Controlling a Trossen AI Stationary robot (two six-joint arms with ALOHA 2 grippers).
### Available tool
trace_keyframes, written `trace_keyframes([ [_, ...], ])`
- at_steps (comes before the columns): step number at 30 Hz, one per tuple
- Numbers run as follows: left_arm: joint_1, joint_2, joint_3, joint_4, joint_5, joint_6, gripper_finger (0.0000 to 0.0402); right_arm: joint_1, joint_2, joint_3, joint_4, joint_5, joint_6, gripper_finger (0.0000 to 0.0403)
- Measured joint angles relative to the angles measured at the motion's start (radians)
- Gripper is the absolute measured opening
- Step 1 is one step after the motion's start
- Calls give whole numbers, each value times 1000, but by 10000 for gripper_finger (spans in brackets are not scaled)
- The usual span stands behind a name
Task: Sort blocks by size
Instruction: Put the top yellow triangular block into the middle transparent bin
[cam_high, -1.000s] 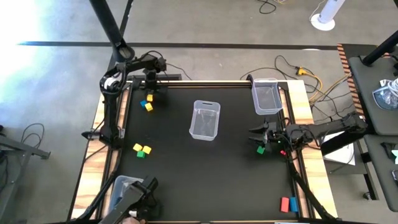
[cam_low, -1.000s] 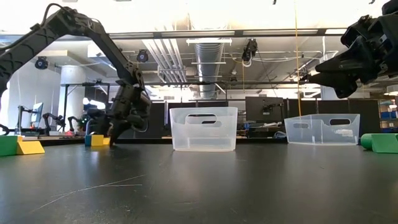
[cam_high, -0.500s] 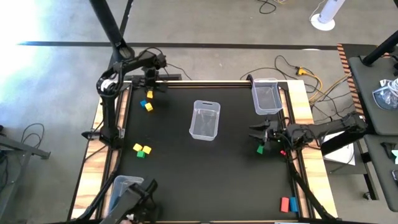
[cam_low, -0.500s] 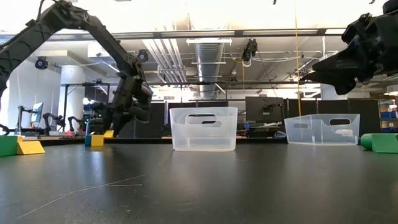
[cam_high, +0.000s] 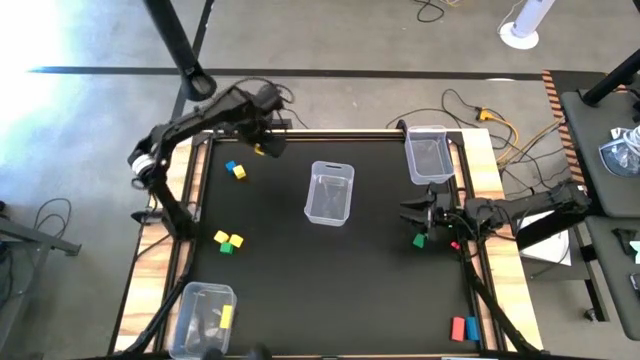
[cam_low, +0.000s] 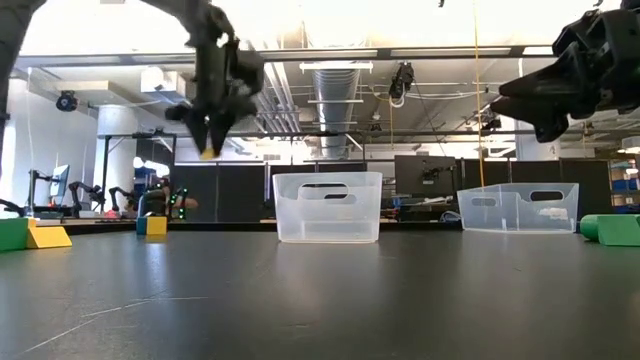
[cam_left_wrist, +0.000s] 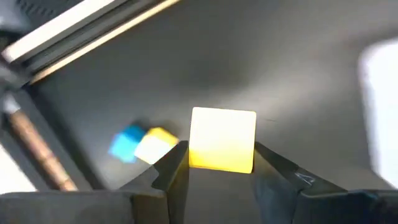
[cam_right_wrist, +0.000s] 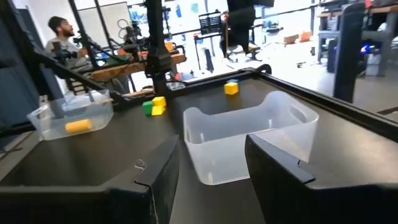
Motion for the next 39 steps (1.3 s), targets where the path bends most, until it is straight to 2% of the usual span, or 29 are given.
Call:
trace_keyframes([
  [4,-175,-58,0,70,3,-18,128,19,16,0,0,-5,11,173],
  [9,-372,-62,0,194,4,-2,128,55,58,0,0,-6,54,178],
  [14,-486,-14,0,330,11,35,128,81,112,0,1,-6,82,173],
  [20,-481,104,13,426,45,89,128,82,170,0,39,-3,112,165],
  [27,-464,284,97,418,48,233,128,82,210,0,80,-3,105,169],
  [30,-465,349,140,406,95,287,128,82,217,0,78,-3,118,171],
  [39,-452,476,258,336,112,316,128,82,257,0,67,-4,135,158],
])
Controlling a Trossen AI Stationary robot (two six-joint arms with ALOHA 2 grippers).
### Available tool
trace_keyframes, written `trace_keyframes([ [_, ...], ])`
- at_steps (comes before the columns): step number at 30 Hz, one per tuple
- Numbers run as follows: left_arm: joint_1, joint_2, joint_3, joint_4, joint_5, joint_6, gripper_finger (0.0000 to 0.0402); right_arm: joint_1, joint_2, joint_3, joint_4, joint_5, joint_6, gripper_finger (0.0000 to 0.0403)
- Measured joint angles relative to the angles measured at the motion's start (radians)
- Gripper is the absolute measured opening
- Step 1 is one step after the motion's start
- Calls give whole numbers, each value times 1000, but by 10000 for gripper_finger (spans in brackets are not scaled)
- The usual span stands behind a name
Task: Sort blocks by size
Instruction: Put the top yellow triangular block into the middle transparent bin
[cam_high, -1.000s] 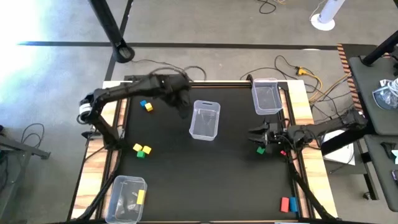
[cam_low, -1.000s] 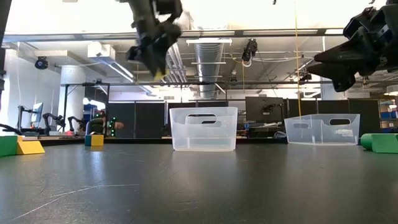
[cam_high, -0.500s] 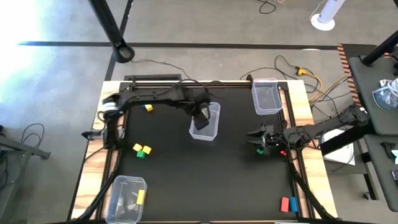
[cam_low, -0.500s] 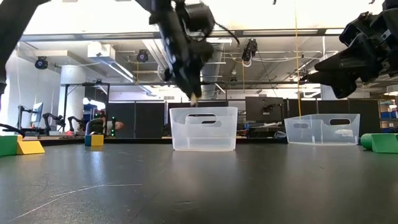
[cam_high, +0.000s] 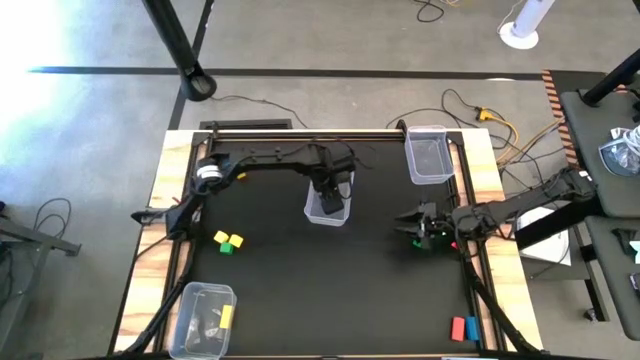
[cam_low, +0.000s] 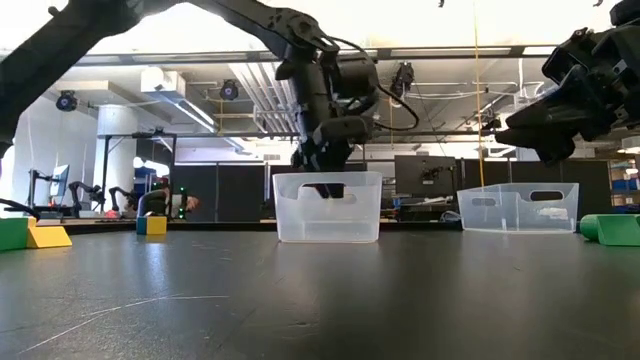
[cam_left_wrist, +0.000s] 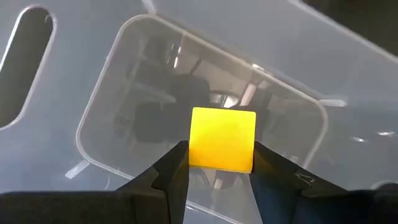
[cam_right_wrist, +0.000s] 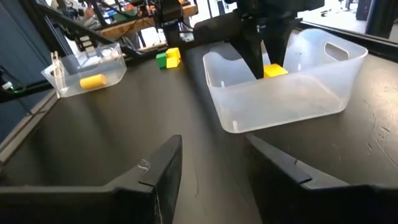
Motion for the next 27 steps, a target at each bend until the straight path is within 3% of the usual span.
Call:
trace_keyframes([
  [12,-6,85,54,-165,-98,-229,128,0,46,0,0,1,7,154],
  [21,-18,86,51,-119,-98,-268,128,0,50,0,3,1,4,159],
  [27,-17,88,32,-75,-19,-334,128,0,50,0,3,1,3,148],
])
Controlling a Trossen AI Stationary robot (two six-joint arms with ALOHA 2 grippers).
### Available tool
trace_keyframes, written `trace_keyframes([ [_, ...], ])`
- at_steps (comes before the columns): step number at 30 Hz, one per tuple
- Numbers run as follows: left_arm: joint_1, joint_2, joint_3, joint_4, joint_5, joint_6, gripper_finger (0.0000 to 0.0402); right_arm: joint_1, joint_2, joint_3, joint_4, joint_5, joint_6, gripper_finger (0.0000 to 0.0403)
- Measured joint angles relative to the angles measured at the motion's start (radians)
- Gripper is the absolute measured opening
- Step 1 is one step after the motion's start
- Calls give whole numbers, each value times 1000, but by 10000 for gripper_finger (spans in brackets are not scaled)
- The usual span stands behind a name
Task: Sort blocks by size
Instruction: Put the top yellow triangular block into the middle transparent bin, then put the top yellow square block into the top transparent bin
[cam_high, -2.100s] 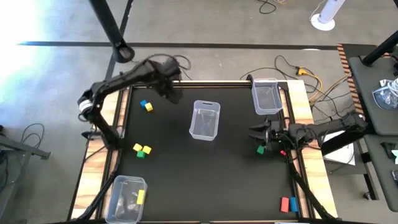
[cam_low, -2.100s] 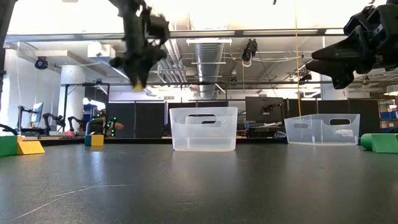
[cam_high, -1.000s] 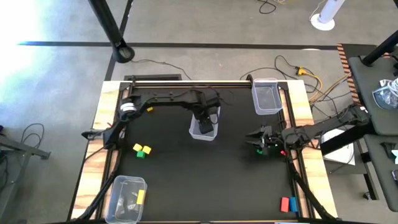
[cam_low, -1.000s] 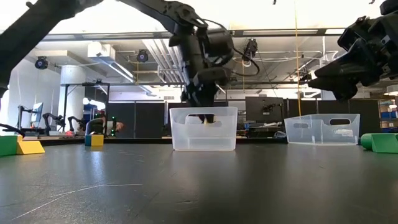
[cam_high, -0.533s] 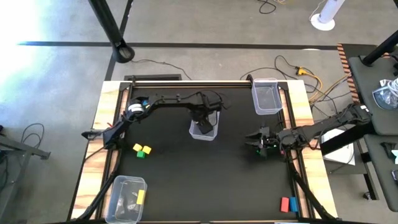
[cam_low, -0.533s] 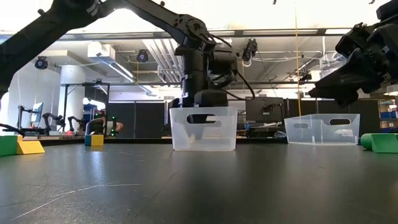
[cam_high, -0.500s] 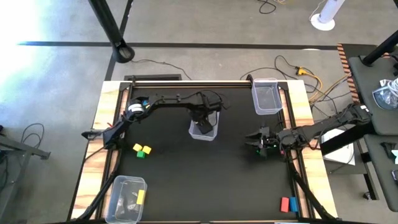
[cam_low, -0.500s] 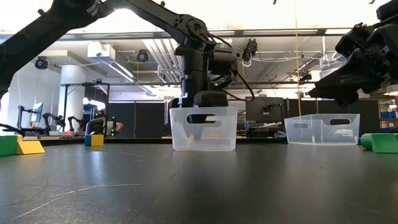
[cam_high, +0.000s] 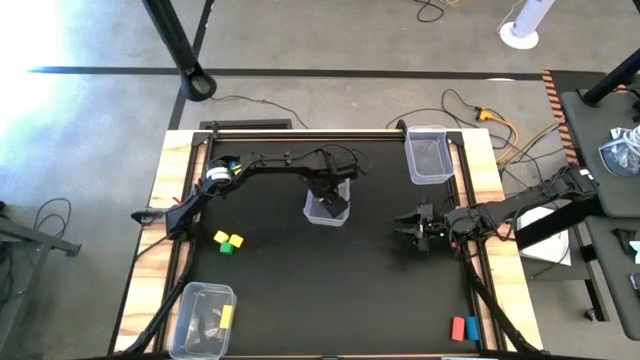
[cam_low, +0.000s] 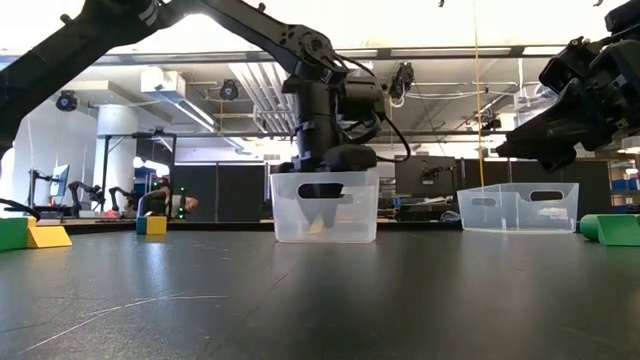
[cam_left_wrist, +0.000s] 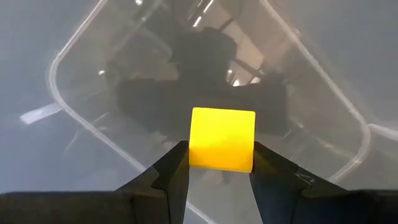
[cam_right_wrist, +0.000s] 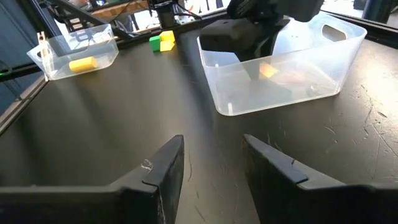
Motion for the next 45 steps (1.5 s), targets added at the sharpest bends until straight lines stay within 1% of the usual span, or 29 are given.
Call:
trace_keyframes([
  [7,-2,0,-1,6,17,-20,140,0,0,0,0,0,0,141],
  [12,-3,2,-4,3,36,-24,148,0,0,0,0,1,0,149],
  [16,-3,2,-4,2,31,-27,150,0,0,0,0,1,0,156],
  [21,-4,-13,8,-24,-22,-23,167,0,0,0,0,1,0,161],
  [24,-5,-19,44,-82,-35,-23,190,0,0,0,0,1,2,162],
  [27,-16,-21,90,-157,-92,-7,213,0,0,0,0,1,3,158],
  [30,-45,-36,140,-193,-154,28,230,0,0,0,-3,1,2,152],
  [33,-87,-50,190,-217,-202,67,238,0,0,0,-3,1,3,147],
  [37,-131,-85,212,-278,-238,99,241,0,0,0,-3,1,4,142],
  [39,-138,-119,195,-301,-245,97,242,0,0,0,-3,1,10,141],
  [41,-139,-163,149,-328,-276,92,242,0,0,0,-3,1,15,142],
  [45,-129,-284,-6,-333,-299,41,242,0,0,0,-4,1,20,152],
])
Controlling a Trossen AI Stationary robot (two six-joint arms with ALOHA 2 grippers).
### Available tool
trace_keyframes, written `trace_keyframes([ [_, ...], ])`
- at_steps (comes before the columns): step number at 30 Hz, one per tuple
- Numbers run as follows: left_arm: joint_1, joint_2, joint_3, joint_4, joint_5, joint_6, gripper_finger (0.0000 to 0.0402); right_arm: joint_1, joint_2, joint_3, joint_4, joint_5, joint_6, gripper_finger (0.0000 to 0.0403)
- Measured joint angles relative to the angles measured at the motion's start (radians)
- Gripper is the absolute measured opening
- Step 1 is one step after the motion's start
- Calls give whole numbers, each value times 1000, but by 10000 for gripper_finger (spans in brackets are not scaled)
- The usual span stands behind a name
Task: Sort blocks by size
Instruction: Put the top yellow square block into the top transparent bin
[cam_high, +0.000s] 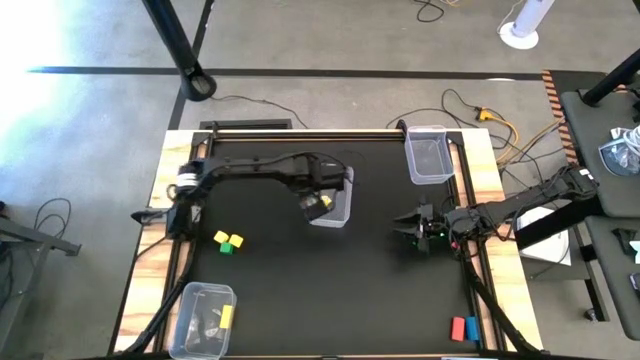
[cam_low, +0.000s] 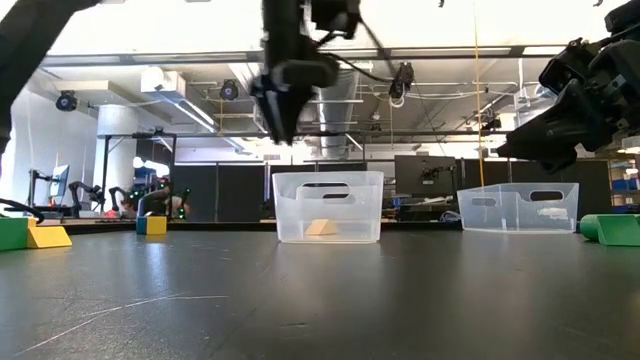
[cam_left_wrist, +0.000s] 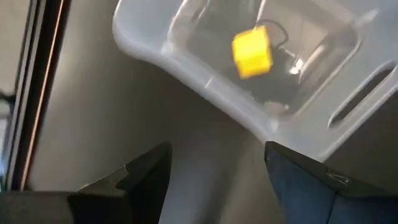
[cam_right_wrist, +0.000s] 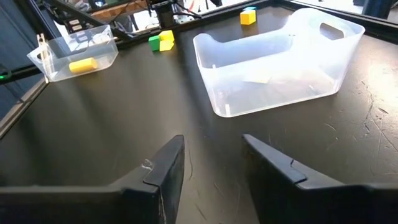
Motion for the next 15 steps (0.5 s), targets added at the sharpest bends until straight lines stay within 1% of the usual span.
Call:
trace_keyframes([
  [2,17,-79,-96,14,-7,-54,242,0,0,0,0,0,-1,158],
  [4,43,-153,-199,40,-41,-91,242,0,0,0,0,0,-6,164],
  [6,74,-218,-303,68,-63,-107,242,0,0,0,1,0,-8,169],
  [9,131,-299,-447,132,-62,-111,242,0,0,0,5,0,-8,175],
  [12,221,-330,-563,213,-20,-116,242,0,0,0,15,4,-11,180],
  [15,319,-318,-617,261,-12,-81,242,0,0,0,36,34,-18,184],
])
